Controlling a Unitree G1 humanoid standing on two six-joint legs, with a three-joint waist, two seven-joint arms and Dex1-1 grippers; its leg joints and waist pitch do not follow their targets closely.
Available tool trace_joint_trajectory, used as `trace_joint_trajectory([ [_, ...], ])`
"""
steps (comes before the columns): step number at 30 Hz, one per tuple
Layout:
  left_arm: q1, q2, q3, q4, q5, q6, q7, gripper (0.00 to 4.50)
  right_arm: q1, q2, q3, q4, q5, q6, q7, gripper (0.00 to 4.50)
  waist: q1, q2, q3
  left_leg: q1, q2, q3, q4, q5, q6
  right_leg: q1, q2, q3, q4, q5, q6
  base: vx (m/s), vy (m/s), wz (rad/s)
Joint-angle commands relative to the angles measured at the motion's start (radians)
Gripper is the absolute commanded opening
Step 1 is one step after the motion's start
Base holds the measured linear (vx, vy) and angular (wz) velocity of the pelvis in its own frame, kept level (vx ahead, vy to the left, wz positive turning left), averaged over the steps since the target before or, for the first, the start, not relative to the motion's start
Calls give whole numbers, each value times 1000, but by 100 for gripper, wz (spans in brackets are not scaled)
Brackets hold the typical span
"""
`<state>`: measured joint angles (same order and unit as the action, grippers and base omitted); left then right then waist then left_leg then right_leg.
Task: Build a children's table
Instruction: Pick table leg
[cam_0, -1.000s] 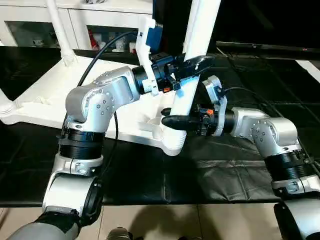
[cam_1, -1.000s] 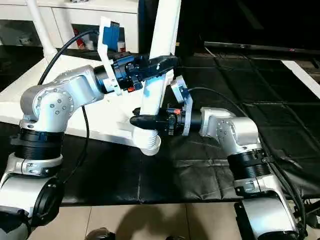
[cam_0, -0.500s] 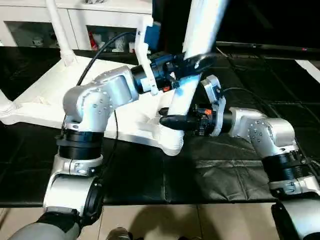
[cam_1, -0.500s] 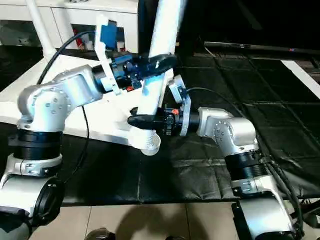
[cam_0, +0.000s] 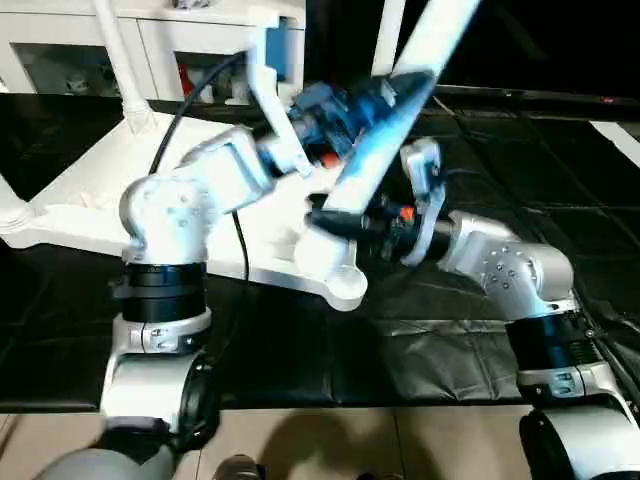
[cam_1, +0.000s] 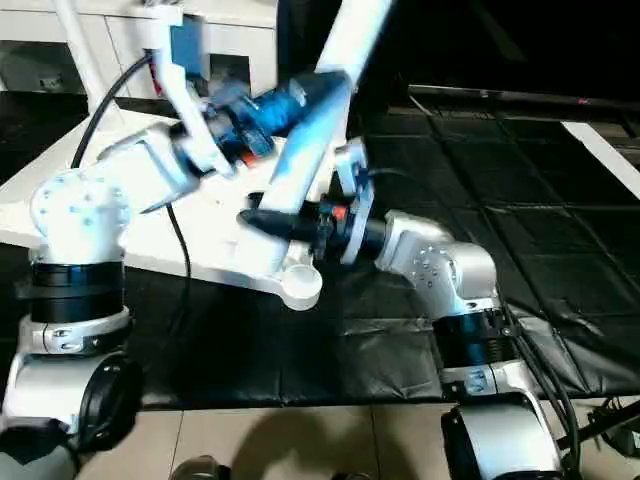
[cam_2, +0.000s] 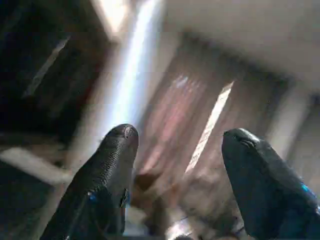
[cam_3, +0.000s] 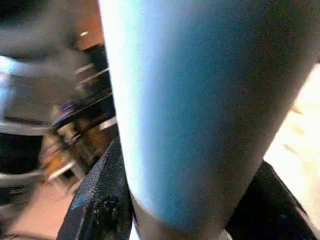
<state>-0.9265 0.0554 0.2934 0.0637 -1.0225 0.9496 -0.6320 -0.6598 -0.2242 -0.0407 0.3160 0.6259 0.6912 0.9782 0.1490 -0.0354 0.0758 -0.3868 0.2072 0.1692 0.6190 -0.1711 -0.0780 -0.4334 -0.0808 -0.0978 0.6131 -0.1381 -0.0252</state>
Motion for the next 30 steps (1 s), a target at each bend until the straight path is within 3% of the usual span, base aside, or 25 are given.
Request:
trace_joint_trajectory([
  [1,-23,-1,26,1,-54,24,5,300,10,10,-32,0,4,-23,-30,192,-2,0,-96,10,11,2,-65,-156,-14,76,-56,41,-68,-276,-165,0,0,0],
  [4,-20,18,22,12,-22,15,-3,300,25,23,-48,-12,10,-40,-52,192,-7,1,-95,10,11,0,-67,-160,-8,77,-56,41,-73,-305,-131,0,0,0],
  [6,-13,46,2,28,52,-14,-9,300,42,28,-51,-30,9,-52,-67,192,-10,4,-93,14,12,-1,-70,-167,-10,75,-53,40,-80,-341,-98,0,0,0],
  [7,0,95,-48,60,153,-87,-15,300,58,33,-47,-37,-28,-104,-98,192,-9,10,-92,15,11,-2,-71,-172,-10,74,-54,40,-84,-357,-85,0,0,0],
  [9,14,151,-106,97,244,-152,-24,300,64,37,-49,-30,-70,-158,-143,192,-14,9,-92,18,12,-3,-74,-186,-25,71,-52,41,-87,-394,-41,0,0,0],
  [11,18,170,-125,111,273,-170,-28,300,64,38,-51,-27,-82,-173,-160,192,-13,11,-94,19,13,-5,-76,-183,-34,70,-55,41,-85,-393,-39,0,0,0],
  [13,41,242,-219,145,387,-243,-61,300,72,33,-45,-18,-129,-221,-200,192,-13,9,-95,20,15,-6,-77,-176,-35,67,-54,43,-83,-370,-43,0,0,0],
  [15,74,325,-331,180,518,-335,-116,300,89,30,-39,-14,-177,-296,-228,192,-16,14,-95,21,15,-5,-79,-181,-43,66,-56,46,-77,-360,-35,0,0,0],
  [19,119,431,-468,240,675,-475,-245,300,118,17,-19,-1,-241,-340,-299,192,-19,20,-96,22,15,-3,-79,-171,-49,67,-55,48,-72,-302,-75,0,0,0],
  [20,120,434,-471,242,678,-479,-249,300,118,17,-19,-1,-242,-341,-300,192,-20,21,-97,22,16,-4,-80,-178,-53,69,-56,49,-66,-284,-92,0,0,0],
  [22,148,495,-570,295,762,-580,-376,300,134,23,-26,10,-255,-362,-333,192,-21,18,-95,22,15,-3,-82,-197,-54,69,-58,50,-69,-301,-100,0,0,0],
  [24,152,506,-591,308,776,-594,-403,300,137,24,-27,10,-256,-363,-336,192,-22,21,-94,24,16,-3,-82,-219,-55,68,-60,51,-69,-311,-111,0,0,0],
  [25,148,533,-650,359,832,-655,-452,300,147,22,-21,10,-271,-379,-334,192,-21,20,-92,24,17,-4,-83,-231,-56,68,-61,51,-71,-322,-111,0,0,0],
  [29,144,546,-685,396,867,-698,-482,283,154,22,-18,9,-281,-389,-335,192,-24,20,-92,25,17,-5,-85,-252,-58,68,-63,52,-73,-347,-112,0,0,0],
  [30,134,558,-746,472,944,-801,-525,273,174,23,-10,-1,-297,-401,-343,192,-23,28,-93,26,18,-7,-84,-250,-59,68,-65,52,-71,-336,-121,0,0,0],
])
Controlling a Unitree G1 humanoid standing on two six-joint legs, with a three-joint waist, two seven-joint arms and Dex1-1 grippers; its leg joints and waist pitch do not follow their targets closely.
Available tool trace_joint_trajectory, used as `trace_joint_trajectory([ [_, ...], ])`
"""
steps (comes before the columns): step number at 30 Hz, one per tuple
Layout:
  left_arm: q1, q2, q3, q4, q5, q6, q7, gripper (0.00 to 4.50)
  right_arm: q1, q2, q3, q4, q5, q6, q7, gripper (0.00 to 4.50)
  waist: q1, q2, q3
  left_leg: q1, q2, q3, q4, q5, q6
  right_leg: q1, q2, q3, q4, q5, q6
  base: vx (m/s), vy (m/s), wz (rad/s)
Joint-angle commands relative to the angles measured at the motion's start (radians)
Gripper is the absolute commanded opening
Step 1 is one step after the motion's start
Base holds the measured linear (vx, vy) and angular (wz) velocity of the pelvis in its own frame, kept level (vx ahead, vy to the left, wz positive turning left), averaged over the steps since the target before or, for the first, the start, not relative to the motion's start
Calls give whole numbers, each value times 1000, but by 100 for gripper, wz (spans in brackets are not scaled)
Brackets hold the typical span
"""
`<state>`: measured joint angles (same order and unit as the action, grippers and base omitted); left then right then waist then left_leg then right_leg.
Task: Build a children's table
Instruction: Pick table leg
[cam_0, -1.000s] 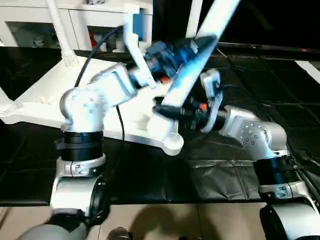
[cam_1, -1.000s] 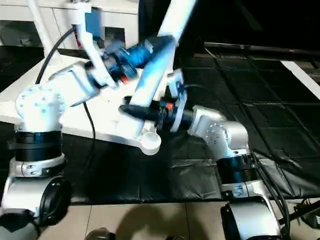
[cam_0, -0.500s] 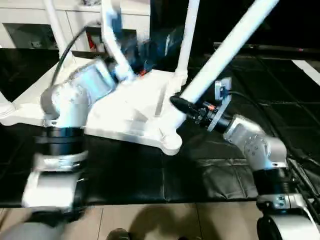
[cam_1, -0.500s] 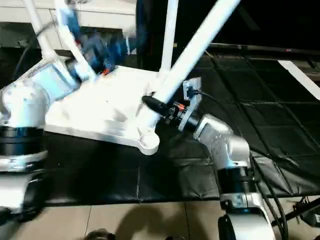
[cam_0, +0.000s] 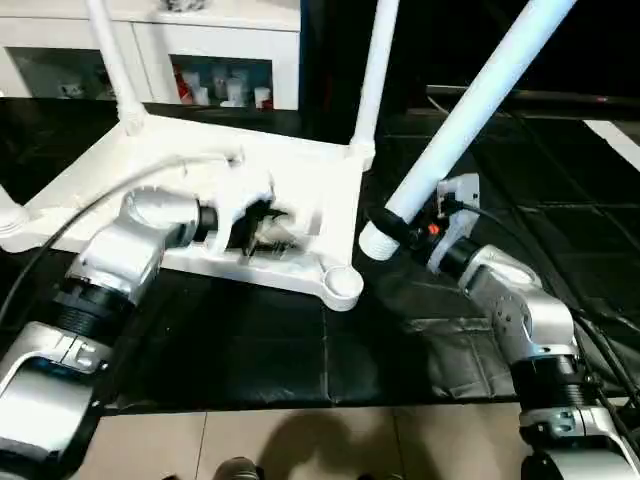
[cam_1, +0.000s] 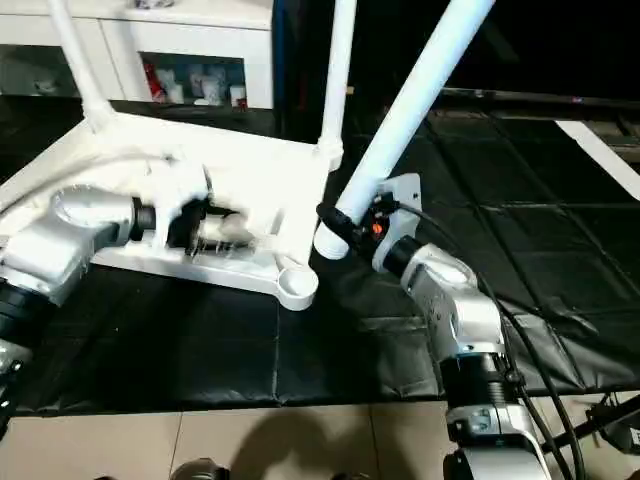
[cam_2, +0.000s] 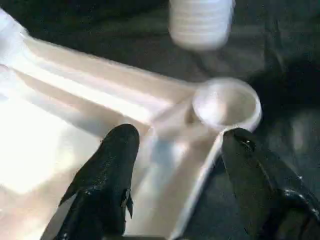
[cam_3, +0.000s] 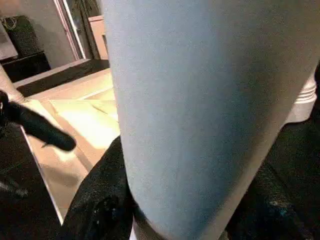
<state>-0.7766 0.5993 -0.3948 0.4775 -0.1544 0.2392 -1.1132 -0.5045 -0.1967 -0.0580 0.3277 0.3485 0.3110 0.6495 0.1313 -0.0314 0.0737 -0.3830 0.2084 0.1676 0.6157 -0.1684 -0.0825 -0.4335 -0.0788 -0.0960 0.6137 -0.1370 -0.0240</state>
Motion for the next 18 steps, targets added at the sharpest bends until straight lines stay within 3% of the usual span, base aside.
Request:
trace_joint_trajectory([
  [1,-16,15,-57,58,76,-90,-43,273,19,-5,7,-13,-19,-21,-14,192,-6,20,-87,22,13,-3,-82,-258,-46,64,-63,49,-84,-355,-112,0,0,0],
  [3,-41,-2,-96,151,138,-190,-79,253,48,-4,23,-31,-43,-14,-44,192,-7,19,-90,20,14,-4,-82,-247,-48,69,-65,51,-78,-342,-105,0,0,0],
  [7,-67,-23,-113,210,160,-221,-111,226,68,-2,38,-48,-55,-1,-64,192,-9,20,-92,20,16,-4,-81,-257,-53,70,-69,50,-75,-325,-132,0,0,0],
  [12,-99,-44,-126,285,188,-269,-105,182,75,-5,42,-53,-58,0,-50,192,-14,19,-90,20,17,-6,-81,-274,-48,70,-70,50,-75,-351,-135,0,0,0],
  [13,-99,-44,-126,287,189,-270,-105,182,75,-5,42,-53,-58,0,-50,192,-15,26,-89,20,15,-6,-80,-276,-45,69,-68,49,-78,-349,-136,0,0,0],
  [18,-150,-108,-108,464,232,-377,-68,136,84,-9,51,-69,-43,-3,-20,192,-13,21,-94,17,13,-5,-77,-256,-32,75,-68,49,-77,-314,-140,0,0,0],
])
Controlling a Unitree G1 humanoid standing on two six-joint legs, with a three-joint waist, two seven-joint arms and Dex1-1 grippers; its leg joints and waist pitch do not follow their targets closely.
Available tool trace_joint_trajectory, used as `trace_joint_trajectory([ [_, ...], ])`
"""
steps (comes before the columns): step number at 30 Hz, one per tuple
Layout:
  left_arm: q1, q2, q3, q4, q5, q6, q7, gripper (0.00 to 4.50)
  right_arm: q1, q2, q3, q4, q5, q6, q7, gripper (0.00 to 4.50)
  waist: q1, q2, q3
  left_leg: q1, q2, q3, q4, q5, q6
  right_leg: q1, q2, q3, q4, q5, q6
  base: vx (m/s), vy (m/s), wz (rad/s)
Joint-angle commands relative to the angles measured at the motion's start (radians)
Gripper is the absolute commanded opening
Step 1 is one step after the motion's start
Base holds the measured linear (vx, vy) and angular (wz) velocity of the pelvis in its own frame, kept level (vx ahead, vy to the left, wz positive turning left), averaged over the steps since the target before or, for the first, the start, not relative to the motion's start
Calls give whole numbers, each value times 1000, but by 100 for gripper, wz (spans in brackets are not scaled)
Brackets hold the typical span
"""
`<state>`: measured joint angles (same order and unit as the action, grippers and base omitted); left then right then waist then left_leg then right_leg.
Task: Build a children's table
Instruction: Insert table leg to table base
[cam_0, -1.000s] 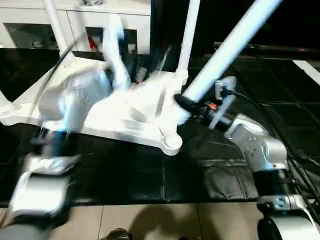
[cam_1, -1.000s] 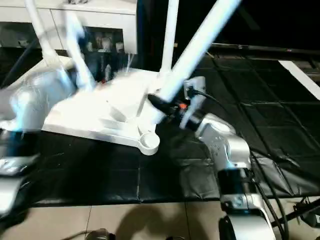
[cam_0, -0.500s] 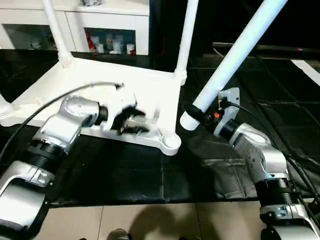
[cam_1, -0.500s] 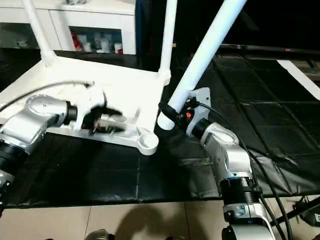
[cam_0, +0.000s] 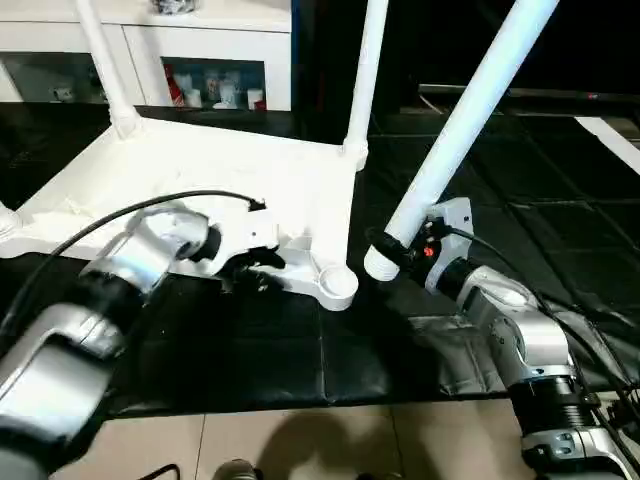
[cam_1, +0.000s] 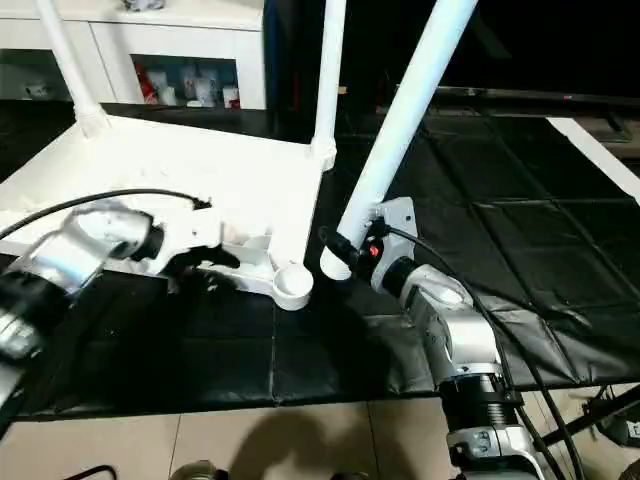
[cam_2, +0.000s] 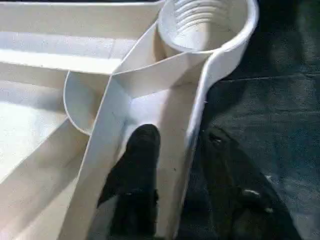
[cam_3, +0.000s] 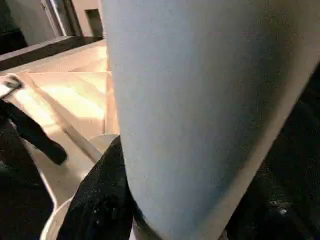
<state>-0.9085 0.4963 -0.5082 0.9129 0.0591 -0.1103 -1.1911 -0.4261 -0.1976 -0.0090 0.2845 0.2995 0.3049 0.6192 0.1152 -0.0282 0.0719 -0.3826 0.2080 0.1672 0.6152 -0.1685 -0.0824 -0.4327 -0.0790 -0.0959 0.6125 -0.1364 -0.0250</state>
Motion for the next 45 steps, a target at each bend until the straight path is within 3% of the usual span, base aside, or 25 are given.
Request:
trace_joint_trajectory([
  [1,-22,-11,7,45,21,-31,12,126,8,-9,3,-29,9,6,16,192,3,18,-92,16,15,-6,-78,-253,-33,75,-68,49,-74,-306,-143,0,0,0],
  [4,-35,-20,2,79,34,-44,22,106,10,-8,4,-33,16,17,19,192,2,18,-90,17,16,-5,-78,-262,-29,73,-68,49,-74,-299,-157,0,0,0],
  [6,-47,-27,2,112,43,-57,21,103,9,-4,5,-35,19,17,19,192,3,25,-89,20,16,-7,-78,-282,-33,72,-71,48,-78,-333,-155,0,0,0],
  [7,-49,-28,3,117,45,-59,20,74,9,-4,5,-35,19,17,18,192,2,22,-88,20,15,-5,-78,-286,-31,72,-69,47,-83,-345,-150,0,0,0],
  [12,-77,-45,18,196,61,-82,-19,42,9,2,9,-37,19,16,22,192,5,21,-91,19,17,-9,-79,-277,-31,74,-71,46,-80,-342,-147,0,0,0],
  [16,-81,-76,68,209,4,94,-101,27,12,1,17,-44,22,27,32,192,3,23,-93,16,16,-7,-77,-246,-25,79,-71,49,-68,-245,-197,0,0,0],
  [19,-75,-89,78,210,-6,130,-107,14,9,-1,20,-43,20,28,35,192,3,20,-94,14,13,-4,-74,-233,-13,82,-72,49,-69,-237,-209,0,0,0],
  [25,-44,-194,170,227,-78,366,36,3,-25,8,21,-20,4,-28,35,192,3,18,-89,17,12,-2,-71,-252,-2,79,-70,44,-79,-321,-191,0,0,0],
  [29,-11,-232,215,189,-90,447,133,0,-27,6,44,0,-25,-87,53,192,2,15,-84,17,7,-4,-73,-270,9,80,-68,38,-94,-394,-161,0,0,0],
  [34,75,-229,184,53,-49,391,139,0,-36,3,46,24,-41,-59,32,192,-13,17,-76,38,8,-10,-81,-342,7,76,-69,26,-124,-569,-96,0,0,0],
  [35,89,-220,172,27,-36,375,129,0,-38,3,44,28,-40,-56,33,192,-15,19,-77,47,7,-10,-80,-356,8,74,-70,21,-133,-602,-78,0,0,0],
  [36,121,-196,143,-24,-11,308,100,0,-42,10,35,41,-37,-77,29,192,-17,19,-79,45,8,-13,-84,-351,8,80,-72,18,-135,-598,-70,0,0,0],
  [38,140,-177,124,-55,4,275,81,0,-45,11,36,47,-34,-63,29,192,-19,24,-83,37,16,-18,-94,-337,3,85,-73,21,-126,-538,-78,0,0,0],
  [40,159,-159,114,-85,13,237,67,0,-49,10,38,63,-33,-60,34,192,-19,25,-85,45,17,-15,-92,-341,0,79,-71,26,-120,-487,-104,0,0,0],
  [42,174,-144,116,-116,7,252,58,0,-56,13,31,82,-21,-40,35,192,-20,26,-87,40,19,-14,-94,-322,-4,84,-74,32,-105,-426,-139,0,0,0],
  [44,180,-140,128,-131,-5,283,53,0,-61,12,31,94,-18,-25,43,192,-17,26,-85,44,17,-9,-92,-316,-3,80,-71,35,-106,-410,-150,0,0,0],
  [45,184,-138,138,-142,-11,299,47,0,-65,9,34,102,-18,-22,54,192,-18,25,-86,40,17,-10,-92,-308,-4,85,-72,35,-101,-399,-154,0,0,0],
])
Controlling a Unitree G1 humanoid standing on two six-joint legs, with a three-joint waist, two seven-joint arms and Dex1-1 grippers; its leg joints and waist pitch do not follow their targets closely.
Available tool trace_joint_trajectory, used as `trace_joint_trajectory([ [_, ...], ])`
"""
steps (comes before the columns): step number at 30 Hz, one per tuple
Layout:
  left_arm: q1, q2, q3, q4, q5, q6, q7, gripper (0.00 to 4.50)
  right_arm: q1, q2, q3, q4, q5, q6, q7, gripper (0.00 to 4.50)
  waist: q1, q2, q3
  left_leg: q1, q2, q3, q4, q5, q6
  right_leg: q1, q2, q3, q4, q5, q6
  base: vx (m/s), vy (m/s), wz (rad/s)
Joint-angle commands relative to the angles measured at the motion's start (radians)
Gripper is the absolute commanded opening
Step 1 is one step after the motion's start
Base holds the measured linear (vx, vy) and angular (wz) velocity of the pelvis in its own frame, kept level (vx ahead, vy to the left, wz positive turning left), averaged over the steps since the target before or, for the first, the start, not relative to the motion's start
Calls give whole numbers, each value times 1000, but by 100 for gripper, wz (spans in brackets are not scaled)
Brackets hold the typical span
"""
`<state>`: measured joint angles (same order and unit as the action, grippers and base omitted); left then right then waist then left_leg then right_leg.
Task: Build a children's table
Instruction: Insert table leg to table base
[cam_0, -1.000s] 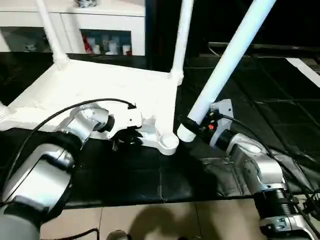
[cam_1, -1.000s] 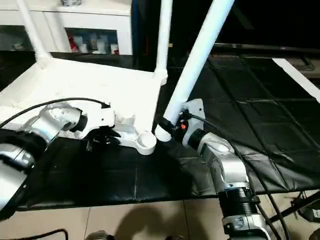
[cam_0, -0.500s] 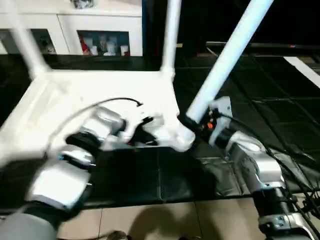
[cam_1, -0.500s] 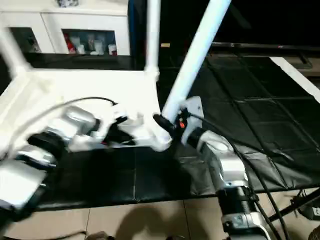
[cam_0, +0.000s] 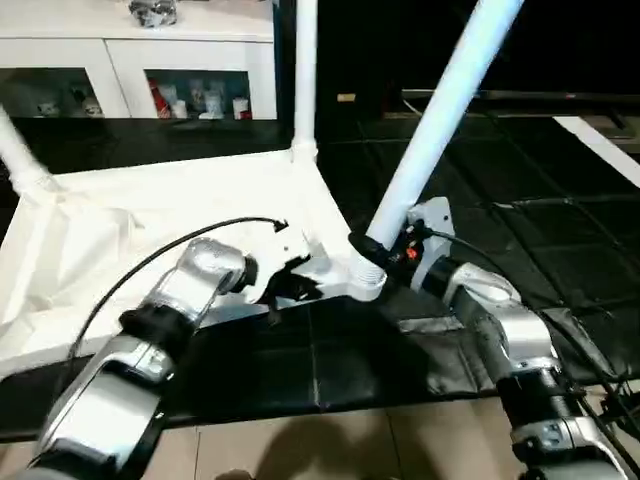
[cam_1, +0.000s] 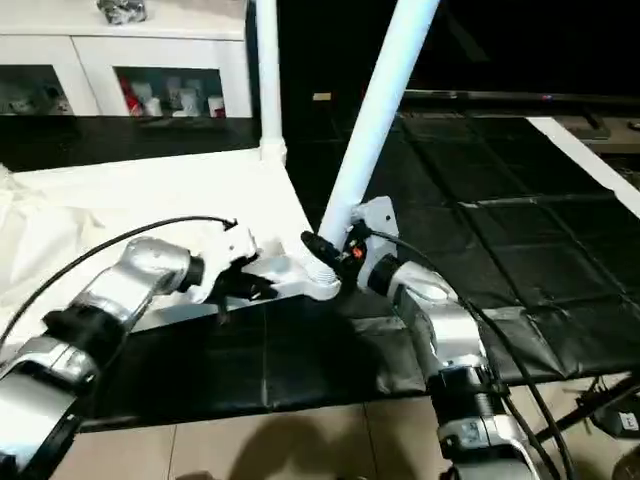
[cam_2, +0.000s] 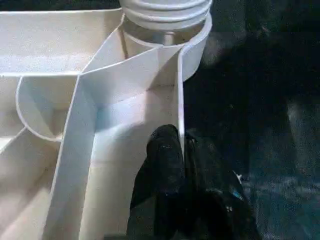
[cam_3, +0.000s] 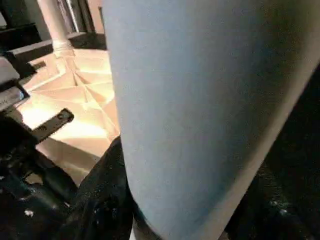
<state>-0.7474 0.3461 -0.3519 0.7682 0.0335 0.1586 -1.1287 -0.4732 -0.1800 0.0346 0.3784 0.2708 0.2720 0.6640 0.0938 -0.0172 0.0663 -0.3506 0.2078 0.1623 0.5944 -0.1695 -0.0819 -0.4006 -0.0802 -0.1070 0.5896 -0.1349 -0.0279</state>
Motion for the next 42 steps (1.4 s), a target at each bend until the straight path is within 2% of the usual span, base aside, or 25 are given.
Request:
trace_joint_trajectory([
  [1,25,14,-14,-3,11,37,-18,0,-19,-10,-8,13,11,12,16,192,6,15,-82,7,18,-4,-72,-292,-3,54,-71,47,-77,-382,-156,0,0,0],
  [3,34,34,-22,-28,10,44,-55,0,-33,-20,-7,31,13,15,35,192,7,16,-82,6,19,-4,-73,-289,-5,54,-70,47,-74,-366,-162,0,0,0],
  [4,38,43,-26,-36,11,46,-69,0,-41,-27,-6,39,11,12,43,192,3,-8,-81,4,20,-2,-74,-287,-2,55,-69,47,-74,-371,-159,0,0,0],
  [5,41,48,-28,-44,12,47,-77,0,-46,-30,-6,46,9,10,48,192,4,4,-81,2,19,-4,-75,-277,-3,58,-71,48,-69,-377,-158,0,0,0],
  [6,42,52,-26,-47,13,49,-79,0,-53,-40,3,55,5,16,66,192,2,-4,-80,3,20,-1,-74,-278,-1,54,-71,49,-73,-385,-154,0,0,0],
  [7,41,53,-24,-48,13,51,-77,0,-58,-46,9,60,4,22,78,192,1,0,-78,4,17,-1,-72,-280,2,54,-70,48,-73,-408,-150,0,0,0],
  [8,40,53,-23,-48,13,52,-76,0,-60,-51,14,62,2,26,89,192,1,-5,-76,6,18,1,-72,-281,4,50,-72,50,-79,-430,-142,0,0,0],
  [9,41,57,-22,-52,12,50,-84,0,-61,-56,18,65,1,33,101,192,4,-2,-76,7,17,0,-72,-281,4,50,-73,49,-80,-454,-132,0,0,0],
  [10,43,61,-22,-59,12,50,-93,0,-62,-60,22,70,-2,31,113,192,3,-8,-76,7,17,1,-72,-278,5,50,-73,49,-81,-462,-127,0,0,0],
  [11,45,68,-21,-66,12,41,-103,0,-63,-67,34,81,-10,27,136,192,5,-4,-76,6,18,0,-72,-271,4,50,-74,50,-81,-468,-123,0,0,0],
  [13,46,72,-20,-71,10,33,-111,0,-63,-72,43,92,-14,28,154,192,3,-8,-76,4,17,0,-72,-271,6,49,-73,49,-81,-475,-115,0,0,0],
  [14,47,73,-20,-74,9,33,-115,0,-64,-74,46,96,-14,31,160,192,3,-6,-76,6,17,0,-72,-275,6,48,-73,49,-82,-481,-114,0,0,0],
  [15,47,76,-21,-83,9,38,-121,0,-66,-76,51,106,-14,35,173,192,1,-11,-75,6,17,1,-72,-279,6,46,-73,48,-84,-491,-110,0,0,0],
  [20,41,79,-25,-89,17,42,-129,0,-86,-76,59,143,-18,36,203,192,2,-9,-75,8,18,0,-71,-279,8,44,-74,48,-85,-502,-110,0,0,0],
  [24,35,76,-24,-86,19,43,-136,0,-103,-70,66,138,-5,42,246,192,2,-15,-76,6,18,1,-72,-276,8,45,-73,48,-83,-494,-107,0,0,0],
  [30,31,73,-18,-85,17,47,-131,0,-110,-73,90,150,-19,48,272,192,3,-14,-77,6,19,0,-72,-272,7,44,-73,48,-82,-488,-113,0,0,0],
  [42,37,79,-19,-110,13,46,-151,0,-140,-58,95,240,-45,19,272,192,0,-15,-75,7,18,-2,-72,-295,2,42,-74,46,-88,-538,-97,0,0,0],
])
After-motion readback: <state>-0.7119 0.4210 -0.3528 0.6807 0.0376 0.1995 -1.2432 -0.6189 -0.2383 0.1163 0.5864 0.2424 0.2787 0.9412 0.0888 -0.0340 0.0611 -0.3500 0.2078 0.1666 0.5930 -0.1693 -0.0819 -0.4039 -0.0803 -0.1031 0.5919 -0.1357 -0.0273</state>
